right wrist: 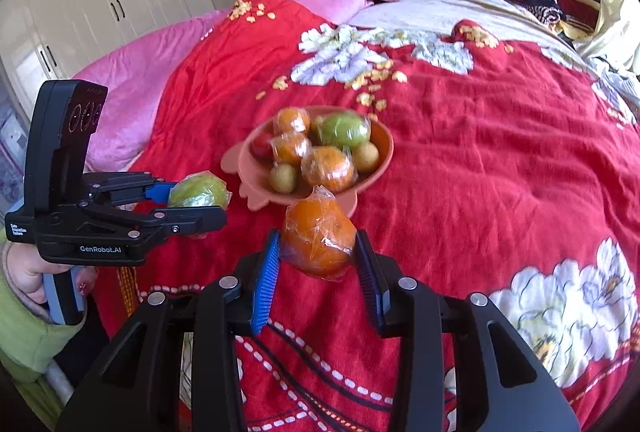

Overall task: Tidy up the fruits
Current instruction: 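Close the left tool on the wrapped green fruit while the right tool grasps the wrapped orange, then lift both wrapped fruits and carry them over the pink bowl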

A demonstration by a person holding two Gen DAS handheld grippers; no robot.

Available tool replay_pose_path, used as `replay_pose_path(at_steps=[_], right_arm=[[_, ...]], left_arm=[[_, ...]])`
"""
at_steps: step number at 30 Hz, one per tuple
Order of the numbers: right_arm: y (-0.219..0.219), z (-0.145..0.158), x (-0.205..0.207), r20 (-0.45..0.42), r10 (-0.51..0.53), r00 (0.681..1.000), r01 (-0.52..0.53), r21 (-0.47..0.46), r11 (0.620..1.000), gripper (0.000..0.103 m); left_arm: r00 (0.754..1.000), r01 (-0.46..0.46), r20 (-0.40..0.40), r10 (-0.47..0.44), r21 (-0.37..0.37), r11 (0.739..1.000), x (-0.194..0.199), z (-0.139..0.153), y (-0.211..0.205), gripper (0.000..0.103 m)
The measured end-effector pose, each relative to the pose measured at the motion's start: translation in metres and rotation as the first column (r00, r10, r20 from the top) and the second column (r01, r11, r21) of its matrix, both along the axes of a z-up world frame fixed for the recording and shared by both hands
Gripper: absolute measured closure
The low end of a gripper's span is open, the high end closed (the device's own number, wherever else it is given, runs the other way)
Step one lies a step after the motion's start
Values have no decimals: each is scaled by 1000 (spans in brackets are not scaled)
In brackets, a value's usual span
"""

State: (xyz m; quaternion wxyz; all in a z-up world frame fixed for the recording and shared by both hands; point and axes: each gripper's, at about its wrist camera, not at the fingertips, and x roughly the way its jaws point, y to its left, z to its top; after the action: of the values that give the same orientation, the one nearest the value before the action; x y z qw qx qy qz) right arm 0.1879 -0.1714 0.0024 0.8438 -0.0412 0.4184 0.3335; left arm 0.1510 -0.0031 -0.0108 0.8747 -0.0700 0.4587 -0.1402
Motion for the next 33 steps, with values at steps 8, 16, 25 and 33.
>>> replay_pose_path(at_steps=[8, 16, 25, 33], right_arm=[[7, 19, 15, 41, 5, 999, -6, 18, 1000, 67], [14, 32, 31, 71, 6, 997, -8, 22, 1000, 67], [20, 33, 50, 78, -5, 997, 3, 25, 1000, 67], [27, 26, 62, 68, 1, 998, -2, 20, 1000, 67]], left_arm=[[999, -8, 36, 8, 9, 1000, 17, 20, 7, 61], [1000, -11, 27, 11, 12, 1000, 34, 18, 9, 61], [1000, -5, 10, 5, 19, 1000, 49, 6, 7, 61], [1000, -6, -8, 6, 20, 1000, 55, -4, 9, 61]])
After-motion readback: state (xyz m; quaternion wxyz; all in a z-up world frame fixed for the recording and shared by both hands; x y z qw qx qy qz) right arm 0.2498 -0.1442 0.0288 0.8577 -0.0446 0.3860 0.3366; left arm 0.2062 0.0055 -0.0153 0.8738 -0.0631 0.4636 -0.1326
